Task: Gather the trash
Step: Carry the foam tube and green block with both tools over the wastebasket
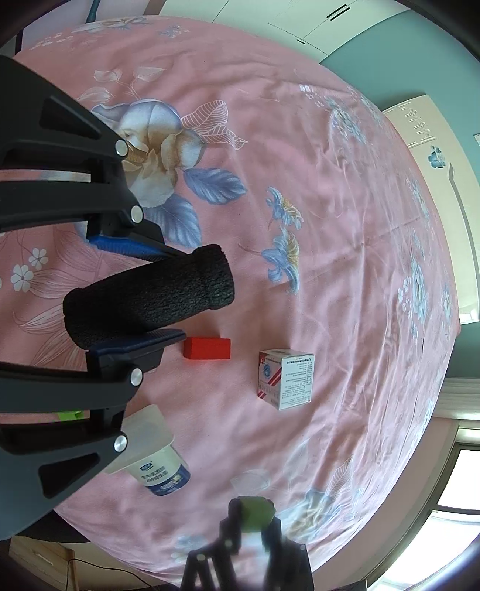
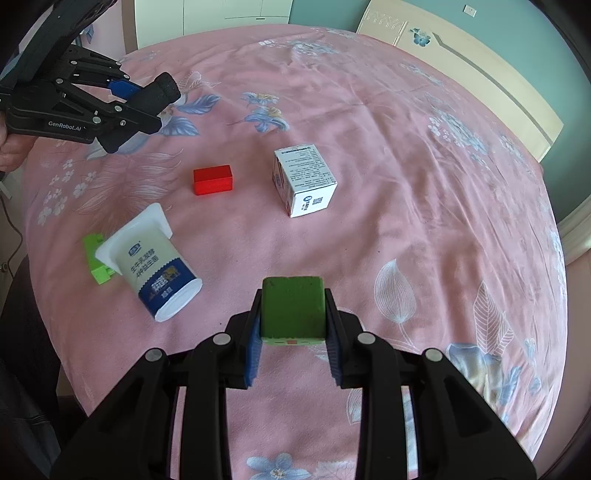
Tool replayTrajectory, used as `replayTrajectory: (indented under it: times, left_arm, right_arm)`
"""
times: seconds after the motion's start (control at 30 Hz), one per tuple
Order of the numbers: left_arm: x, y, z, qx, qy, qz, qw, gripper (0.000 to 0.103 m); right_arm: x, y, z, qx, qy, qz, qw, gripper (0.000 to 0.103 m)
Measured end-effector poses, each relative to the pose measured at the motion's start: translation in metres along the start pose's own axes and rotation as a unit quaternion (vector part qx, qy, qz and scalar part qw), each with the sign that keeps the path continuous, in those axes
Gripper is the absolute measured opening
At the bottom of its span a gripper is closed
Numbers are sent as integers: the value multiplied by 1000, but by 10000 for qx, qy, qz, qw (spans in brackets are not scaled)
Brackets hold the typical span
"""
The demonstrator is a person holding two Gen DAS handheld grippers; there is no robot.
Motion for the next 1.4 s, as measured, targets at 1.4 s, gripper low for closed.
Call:
replayTrajectory:
  times: [1.4]
  left_arm:
    - [216,-105,130,442,1724,142,9839,39]
  right_arm:
    - [119,-124,-211,-32,-770,157,9969,31]
Point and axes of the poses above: each gripper's, at about its wrist camera, not at the fingertips, and y roughly the way its jaws point, z to its right, x to its underside, the point moved 8 cm from there along y, roughly the way its jaws point, and after that the axes turned 3 degrees about -y, right-handed, at the moved point
